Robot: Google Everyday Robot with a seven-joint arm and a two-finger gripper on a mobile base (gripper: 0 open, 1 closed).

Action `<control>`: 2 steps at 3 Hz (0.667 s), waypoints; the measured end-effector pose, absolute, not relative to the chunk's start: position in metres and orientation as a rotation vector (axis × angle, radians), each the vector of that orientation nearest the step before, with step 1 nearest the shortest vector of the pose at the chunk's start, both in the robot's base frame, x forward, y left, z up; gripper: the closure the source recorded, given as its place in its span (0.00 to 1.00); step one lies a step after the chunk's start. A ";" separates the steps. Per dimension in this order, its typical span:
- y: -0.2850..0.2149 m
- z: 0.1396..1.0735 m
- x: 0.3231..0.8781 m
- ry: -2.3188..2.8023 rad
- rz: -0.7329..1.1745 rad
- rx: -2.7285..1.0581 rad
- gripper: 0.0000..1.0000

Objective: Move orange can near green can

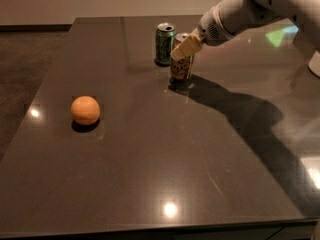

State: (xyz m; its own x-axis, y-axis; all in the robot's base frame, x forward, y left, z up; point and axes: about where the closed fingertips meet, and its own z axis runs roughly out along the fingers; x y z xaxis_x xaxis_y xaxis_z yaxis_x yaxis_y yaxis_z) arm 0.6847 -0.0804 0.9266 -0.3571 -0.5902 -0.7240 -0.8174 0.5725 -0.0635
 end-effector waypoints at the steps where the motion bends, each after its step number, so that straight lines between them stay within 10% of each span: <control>1: -0.073 0.922 0.690 2.077 0.433 -1.113 0.38; 2: -0.067 0.919 0.694 2.074 0.436 -1.121 0.14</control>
Offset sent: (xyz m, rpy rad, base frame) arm 0.0143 0.0167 -0.0085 0.0182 0.0038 0.0143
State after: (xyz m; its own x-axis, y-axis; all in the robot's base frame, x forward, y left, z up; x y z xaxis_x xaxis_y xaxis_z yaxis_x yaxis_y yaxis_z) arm 0.6939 -0.0667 0.9185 -0.3566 -0.5790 -0.7332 -0.8253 0.5631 -0.0433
